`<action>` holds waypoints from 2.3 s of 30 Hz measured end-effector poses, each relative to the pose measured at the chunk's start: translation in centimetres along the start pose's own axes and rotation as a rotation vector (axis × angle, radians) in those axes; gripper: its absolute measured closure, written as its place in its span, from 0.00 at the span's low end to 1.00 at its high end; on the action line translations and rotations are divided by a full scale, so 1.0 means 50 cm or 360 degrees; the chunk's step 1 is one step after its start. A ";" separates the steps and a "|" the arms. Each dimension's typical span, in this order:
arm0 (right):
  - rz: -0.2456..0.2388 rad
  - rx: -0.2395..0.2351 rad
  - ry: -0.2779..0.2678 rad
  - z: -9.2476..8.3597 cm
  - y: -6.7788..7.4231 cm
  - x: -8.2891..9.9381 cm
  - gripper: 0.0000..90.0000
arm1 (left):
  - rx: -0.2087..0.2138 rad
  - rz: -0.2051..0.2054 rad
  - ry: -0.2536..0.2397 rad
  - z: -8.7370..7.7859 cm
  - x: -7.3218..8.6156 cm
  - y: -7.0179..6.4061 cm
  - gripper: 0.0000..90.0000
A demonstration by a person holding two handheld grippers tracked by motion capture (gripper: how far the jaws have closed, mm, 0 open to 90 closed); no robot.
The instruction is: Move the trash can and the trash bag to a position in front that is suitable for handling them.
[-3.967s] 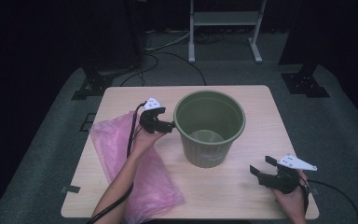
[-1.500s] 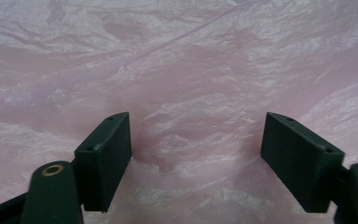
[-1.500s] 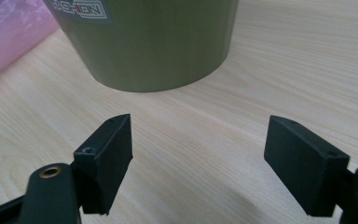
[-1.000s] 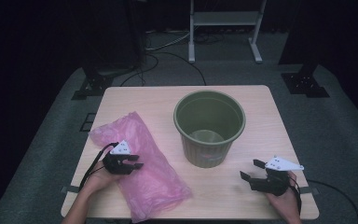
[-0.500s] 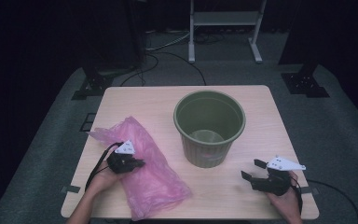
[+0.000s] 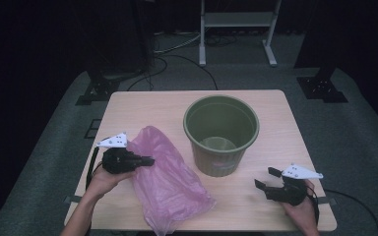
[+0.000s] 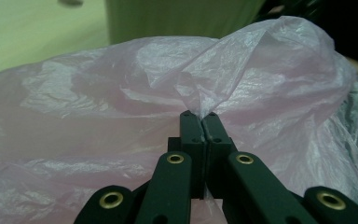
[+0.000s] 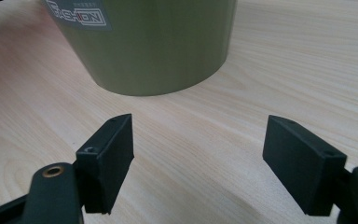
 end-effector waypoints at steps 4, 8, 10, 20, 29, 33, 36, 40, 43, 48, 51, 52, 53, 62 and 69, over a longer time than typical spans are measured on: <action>0.0005 0.0000 0.0000 0.000 -0.002 0.000 0.26 | 0.0103 0.0006 -0.0123 -0.014 -0.044 -0.036 1.00; 0.0006 -0.0003 0.0004 0.001 -0.002 0.000 0.26 | 0.0174 0.0010 -0.0197 -0.024 -0.072 -0.059 1.00; 0.0005 -0.0006 0.0004 0.002 -0.001 0.000 0.26 | 0.0249 0.0025 -0.0257 -0.031 -0.097 -0.082 1.00; 0.0013 -0.0015 0.0003 0.004 -0.002 -0.003 0.26 | 0.0424 0.0014 -0.0423 -0.049 -0.162 -0.113 1.00; 0.0008 -0.0016 0.0008 0.006 -0.002 -0.001 0.26 | 0.0435 -0.0100 -0.0576 -0.059 -0.229 -0.109 0.99; 0.0013 -0.0013 0.0005 0.005 -0.003 -0.001 0.26 | 0.0379 -0.0202 -0.0774 -0.072 -0.287 -0.104 0.99; 0.0011 -0.0011 0.0008 0.006 -0.003 -0.001 0.26 | 0.0325 -0.0224 -0.0817 -0.064 -0.326 -0.102 0.99; 0.0010 -0.0011 0.0007 0.006 -0.004 -0.001 0.26 | 0.0285 -0.0243 -0.0810 -0.049 -0.357 -0.099 0.99; 0.0023 -0.0012 0.0009 0.005 -0.005 -0.001 0.26 | 0.0258 -0.0281 -0.0787 -0.024 -0.400 -0.093 0.99; 0.0016 -0.0009 -0.0001 0.004 -0.008 -0.002 0.26 | 0.0247 -0.0315 -0.0785 0.003 -0.439 -0.092 0.99; 0.0025 -0.0007 -0.0008 0.002 -0.012 -0.003 0.26 | 0.0260 -0.0299 -0.0774 0.033 -0.475 -0.105 0.99; 0.0031 -0.0005 -0.0012 0.001 -0.013 -0.004 0.26 | 0.0259 -0.0292 -0.0766 0.043 -0.483 -0.109 0.99; 0.0037 -0.0001 -0.0017 -0.001 -0.015 -0.006 0.26 | 0.0256 -0.0285 -0.0761 0.051 -0.487 -0.112 0.99; 0.0133 0.0008 -0.0083 -0.006 -0.039 -0.027 0.26 | 0.0271 -0.0329 -0.0709 0.076 -0.453 -0.097 0.99; 0.0183 0.0141 -0.0090 0.075 -0.094 -0.128 0.26 | 0.0257 -0.0338 -0.0748 0.046 -0.446 -0.093 0.99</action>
Point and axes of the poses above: each handheld gripper's, and its own axes: z roughly forward along the jaws, x roughly out of its underside, y roughly to its left, the point moved 6 cm from there along z, roughly forward along the jaws, and after that the axes turned 13 degrees about x, right-handed, at the moved point
